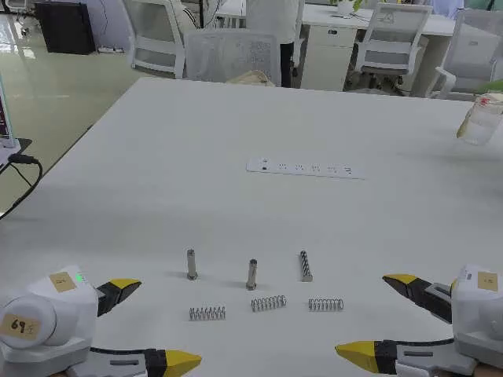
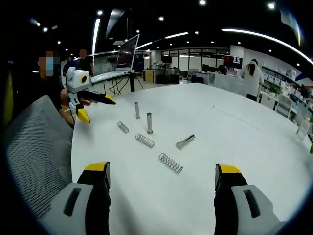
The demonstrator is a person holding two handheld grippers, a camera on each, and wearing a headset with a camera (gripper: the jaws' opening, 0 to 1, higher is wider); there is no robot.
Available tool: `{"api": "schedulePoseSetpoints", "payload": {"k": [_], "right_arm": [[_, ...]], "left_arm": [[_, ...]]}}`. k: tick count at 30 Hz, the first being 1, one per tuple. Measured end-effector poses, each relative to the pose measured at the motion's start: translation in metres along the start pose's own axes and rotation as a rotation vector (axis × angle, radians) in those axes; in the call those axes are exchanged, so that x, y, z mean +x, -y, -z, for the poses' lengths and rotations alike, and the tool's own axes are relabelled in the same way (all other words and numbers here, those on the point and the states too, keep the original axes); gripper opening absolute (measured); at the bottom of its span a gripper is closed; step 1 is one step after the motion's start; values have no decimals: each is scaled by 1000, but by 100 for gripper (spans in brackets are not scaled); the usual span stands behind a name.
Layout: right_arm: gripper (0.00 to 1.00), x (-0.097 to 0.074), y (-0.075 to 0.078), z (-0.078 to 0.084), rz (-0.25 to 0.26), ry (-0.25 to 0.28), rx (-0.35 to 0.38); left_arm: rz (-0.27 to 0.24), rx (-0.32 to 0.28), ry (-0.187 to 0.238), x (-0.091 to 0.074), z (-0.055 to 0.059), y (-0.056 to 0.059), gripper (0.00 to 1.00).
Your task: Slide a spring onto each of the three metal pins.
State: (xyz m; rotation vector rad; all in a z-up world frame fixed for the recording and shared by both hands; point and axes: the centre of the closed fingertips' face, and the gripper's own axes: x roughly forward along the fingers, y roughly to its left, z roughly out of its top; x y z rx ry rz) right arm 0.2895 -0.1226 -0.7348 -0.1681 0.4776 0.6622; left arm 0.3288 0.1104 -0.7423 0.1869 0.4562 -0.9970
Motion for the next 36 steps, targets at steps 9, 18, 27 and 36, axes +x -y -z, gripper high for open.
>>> {"api": "schedulePoseSetpoints", "payload": {"k": [9,18,27,36], "right_arm": [[87,0,0,0,-3,-1,1],[87,1,0,0,-3,0,1],[86,0,1,0,0,-2,3],[86,0,-1,1,-3,-6,3]], "left_arm": [[0,0,-1,-1,1,0,84],[-1,2,-1,-1,0,0,84],[0,2,0,0,0,0,83],[-1,0,0,0,1,0,83]]}}
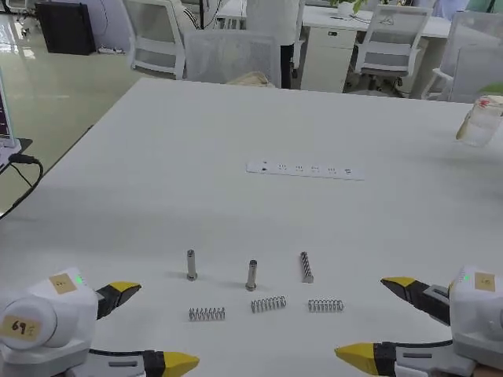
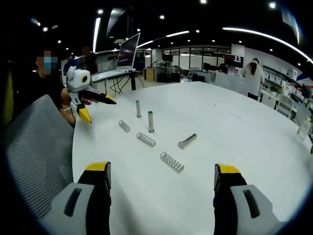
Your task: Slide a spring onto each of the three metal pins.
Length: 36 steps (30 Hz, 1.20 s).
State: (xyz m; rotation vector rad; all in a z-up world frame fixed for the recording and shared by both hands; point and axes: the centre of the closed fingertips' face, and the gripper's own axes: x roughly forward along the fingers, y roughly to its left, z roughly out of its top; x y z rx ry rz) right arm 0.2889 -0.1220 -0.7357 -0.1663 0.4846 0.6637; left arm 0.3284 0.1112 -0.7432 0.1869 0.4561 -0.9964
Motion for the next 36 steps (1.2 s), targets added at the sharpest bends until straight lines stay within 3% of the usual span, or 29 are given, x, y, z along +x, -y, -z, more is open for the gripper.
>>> {"api": "schedulePoseSetpoints", "payload": {"k": [25,36], "right_arm": [[85,0,0,5,-3,-17,6],[83,1,7,-2,-2,-25,3]], "left_arm": [[8,1,-2,2,1,2,82],[9,3,3,2,0,3,82]]}}
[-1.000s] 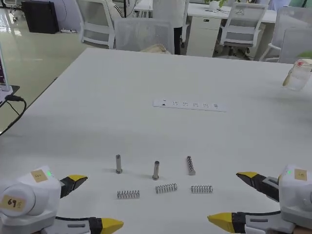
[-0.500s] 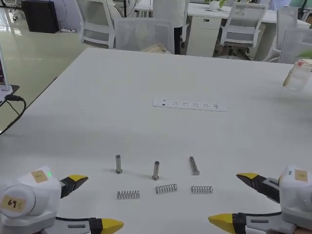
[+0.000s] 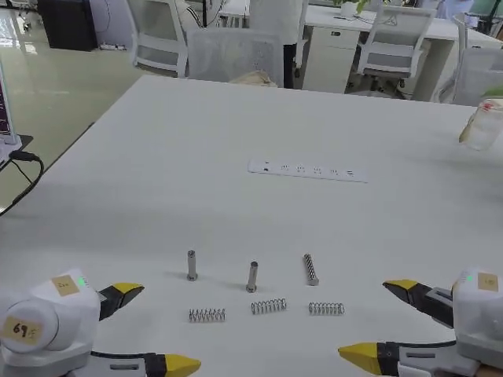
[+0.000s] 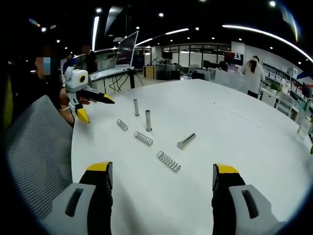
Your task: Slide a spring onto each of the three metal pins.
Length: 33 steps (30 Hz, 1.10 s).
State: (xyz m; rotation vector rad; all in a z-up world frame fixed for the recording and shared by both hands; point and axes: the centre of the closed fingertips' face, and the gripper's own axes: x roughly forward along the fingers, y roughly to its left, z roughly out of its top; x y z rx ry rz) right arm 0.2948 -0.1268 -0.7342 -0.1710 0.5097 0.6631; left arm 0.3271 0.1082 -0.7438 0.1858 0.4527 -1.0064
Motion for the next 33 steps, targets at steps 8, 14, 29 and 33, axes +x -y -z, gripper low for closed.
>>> {"api": "schedulePoseSetpoints", "payload": {"k": [8,14,29,33], "right_arm": [[80,3,7,-6,9,-7,-7],[77,8,17,-16,31,-15,-14],[71,28,33,-25,48,-50,-13],[69,33,37,-28,53,-58,-12]], "left_arm": [[-1,0,1,-1,-1,1,81],[-3,2,5,-2,-2,1,81],[-9,2,7,-2,-2,2,81],[-9,1,8,-2,-2,2,81]]}}
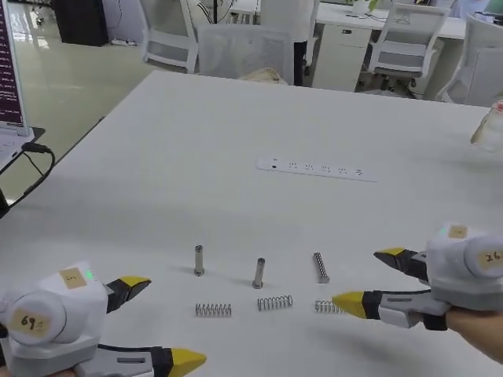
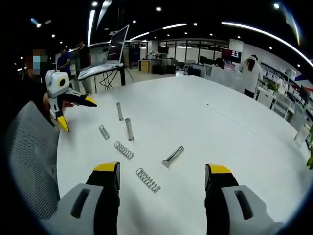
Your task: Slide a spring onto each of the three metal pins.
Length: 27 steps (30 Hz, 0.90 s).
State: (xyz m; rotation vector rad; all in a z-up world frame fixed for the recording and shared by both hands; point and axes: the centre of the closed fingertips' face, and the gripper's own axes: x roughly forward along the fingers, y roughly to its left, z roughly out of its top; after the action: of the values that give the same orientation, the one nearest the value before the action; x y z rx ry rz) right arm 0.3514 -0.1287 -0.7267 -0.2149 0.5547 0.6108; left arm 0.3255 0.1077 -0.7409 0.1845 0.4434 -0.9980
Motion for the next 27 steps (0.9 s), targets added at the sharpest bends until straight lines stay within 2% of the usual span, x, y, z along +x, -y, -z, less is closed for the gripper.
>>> {"api": "schedulePoseSetpoints", "payload": {"k": [14,27], "right_arm": [[63,19,8,-6,7,-40,18],[55,38,15,-11,10,-97,4]], "left_arm": [[1,-3,7,1,-2,1,80],[0,-6,8,0,-2,1,79]]}}
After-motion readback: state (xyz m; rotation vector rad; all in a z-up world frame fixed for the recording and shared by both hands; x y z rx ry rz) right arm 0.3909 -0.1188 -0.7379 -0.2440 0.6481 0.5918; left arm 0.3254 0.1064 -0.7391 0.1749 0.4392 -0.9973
